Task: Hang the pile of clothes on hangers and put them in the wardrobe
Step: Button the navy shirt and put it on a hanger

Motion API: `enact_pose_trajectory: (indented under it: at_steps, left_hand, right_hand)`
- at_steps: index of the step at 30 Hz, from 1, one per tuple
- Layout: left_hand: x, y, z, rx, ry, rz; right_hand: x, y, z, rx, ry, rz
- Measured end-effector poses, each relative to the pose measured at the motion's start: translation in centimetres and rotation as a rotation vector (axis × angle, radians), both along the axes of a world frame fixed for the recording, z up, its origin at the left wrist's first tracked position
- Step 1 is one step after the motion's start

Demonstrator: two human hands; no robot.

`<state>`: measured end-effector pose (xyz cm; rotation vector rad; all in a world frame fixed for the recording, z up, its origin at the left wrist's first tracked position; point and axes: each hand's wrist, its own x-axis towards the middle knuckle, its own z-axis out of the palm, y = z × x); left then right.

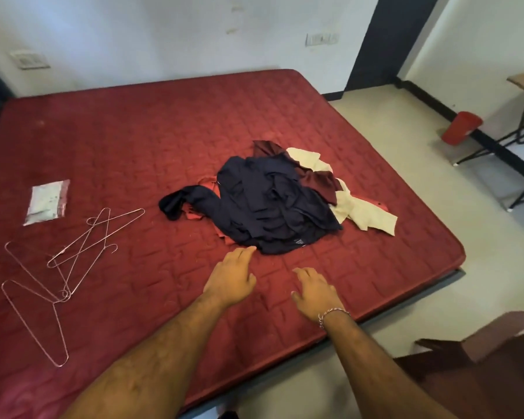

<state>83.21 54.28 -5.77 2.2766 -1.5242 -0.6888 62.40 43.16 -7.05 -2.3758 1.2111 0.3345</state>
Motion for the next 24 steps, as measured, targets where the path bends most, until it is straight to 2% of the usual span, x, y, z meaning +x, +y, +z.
enact_pose_trajectory:
  at_steps: [7, 11, 16, 20, 24]
  left_hand:
    - [2.5, -5.7, -0.8, 0.029, 0.045, 0.115]
    - [4.1, -8.6, -2.8, 0.038, 0.069, 0.267]
    - [4.9, -12.5, -6.1, 0.051, 0.125, 0.37]
    - [4.0, -15.0, -9.0, 0.029, 0.222, 0.465]
    - [2.2, -15.6, -12.2, 0.034, 0.287, 0.516]
  right_hand:
    - [5.2, -6.9, -3.4, 0.097, -0.007, 0.063]
    - [9.3, -11.7, -7.3, 0.148, -0.009, 0.068]
    - [12.4, -19.3, -12.9, 0.158, 0.101, 0.017]
    - [13.5, -24.4, -17.4, 0.13, 0.263, 0.02]
    - [12.8, -26.9, -21.2, 0.215, 0.365, 0.013]
